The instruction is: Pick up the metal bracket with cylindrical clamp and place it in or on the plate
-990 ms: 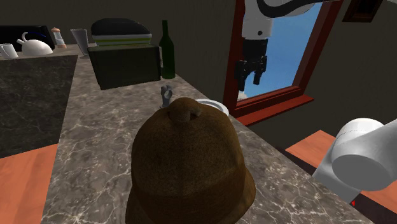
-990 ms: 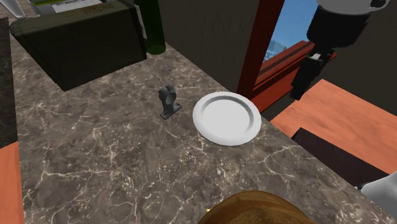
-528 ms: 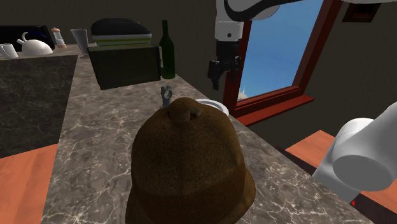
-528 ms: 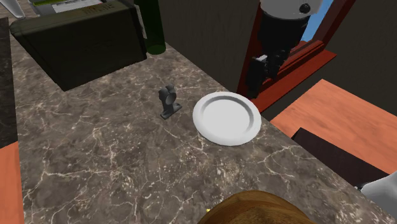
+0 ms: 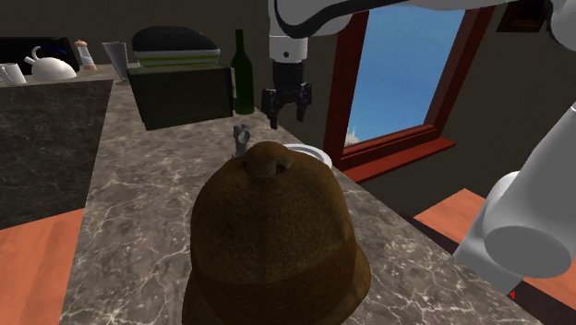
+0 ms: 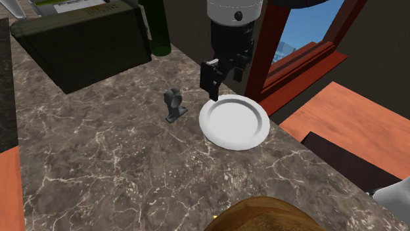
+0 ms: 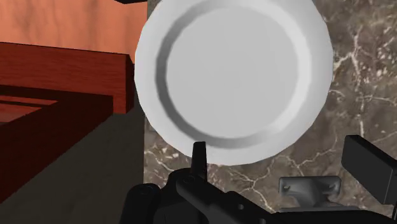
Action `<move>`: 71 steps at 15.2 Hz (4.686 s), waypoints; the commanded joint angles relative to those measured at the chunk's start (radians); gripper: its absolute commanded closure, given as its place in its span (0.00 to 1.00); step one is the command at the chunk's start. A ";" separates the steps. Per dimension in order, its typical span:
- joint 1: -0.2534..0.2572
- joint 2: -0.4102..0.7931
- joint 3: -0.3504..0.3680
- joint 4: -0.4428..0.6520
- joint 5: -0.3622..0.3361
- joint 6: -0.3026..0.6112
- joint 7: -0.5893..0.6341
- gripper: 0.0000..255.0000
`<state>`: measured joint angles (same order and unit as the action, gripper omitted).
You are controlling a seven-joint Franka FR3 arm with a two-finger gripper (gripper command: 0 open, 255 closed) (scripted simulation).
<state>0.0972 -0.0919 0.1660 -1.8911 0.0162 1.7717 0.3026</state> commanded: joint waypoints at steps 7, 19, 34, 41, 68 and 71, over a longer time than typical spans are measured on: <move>0.048 0.318 0.037 0.365 -0.066 -0.026 0.098 0.00; 0.069 0.432 0.038 0.414 -0.092 0.045 0.126 0.00; 0.070 0.430 0.038 0.415 -0.092 0.043 0.126 1.00; 0.073 0.433 0.040 0.497 -0.092 -0.037 0.124 1.00; -0.009 -0.131 -0.012 -0.045 0.013 -0.048 -0.016 1.00; -0.008 -0.133 -0.011 -0.088 0.014 -0.008 -0.017 1.00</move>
<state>0.0898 -0.2215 0.1564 -1.9634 0.0294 1.7519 0.2885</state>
